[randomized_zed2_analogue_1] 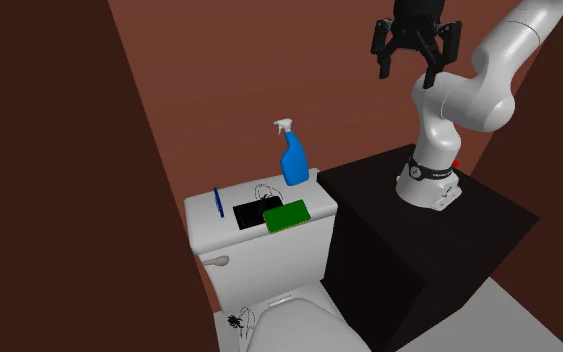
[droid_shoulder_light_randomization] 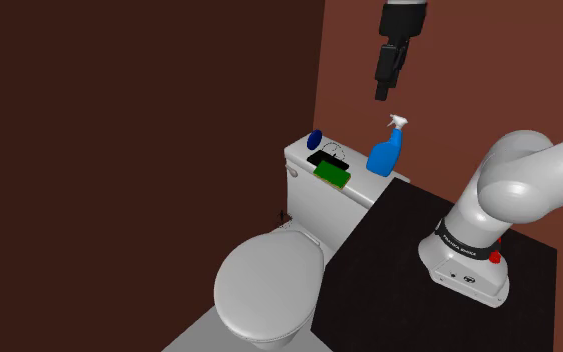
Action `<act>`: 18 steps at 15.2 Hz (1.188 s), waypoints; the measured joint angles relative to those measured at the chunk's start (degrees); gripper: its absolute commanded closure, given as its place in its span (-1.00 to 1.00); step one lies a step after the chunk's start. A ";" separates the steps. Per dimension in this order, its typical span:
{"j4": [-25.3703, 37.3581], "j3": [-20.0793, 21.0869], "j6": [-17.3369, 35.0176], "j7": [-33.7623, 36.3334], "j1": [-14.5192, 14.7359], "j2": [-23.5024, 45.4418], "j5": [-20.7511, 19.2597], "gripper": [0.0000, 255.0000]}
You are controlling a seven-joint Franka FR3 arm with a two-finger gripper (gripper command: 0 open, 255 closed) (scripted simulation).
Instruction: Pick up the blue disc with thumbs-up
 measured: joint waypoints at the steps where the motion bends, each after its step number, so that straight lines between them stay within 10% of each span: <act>1: 0.00 0.00 0.00 0.00 0.00 0.00 0.00 -1.00; 18: 3.05 -3.15 20.67 -6.63 -4.25 28.59 -9.55 -1.00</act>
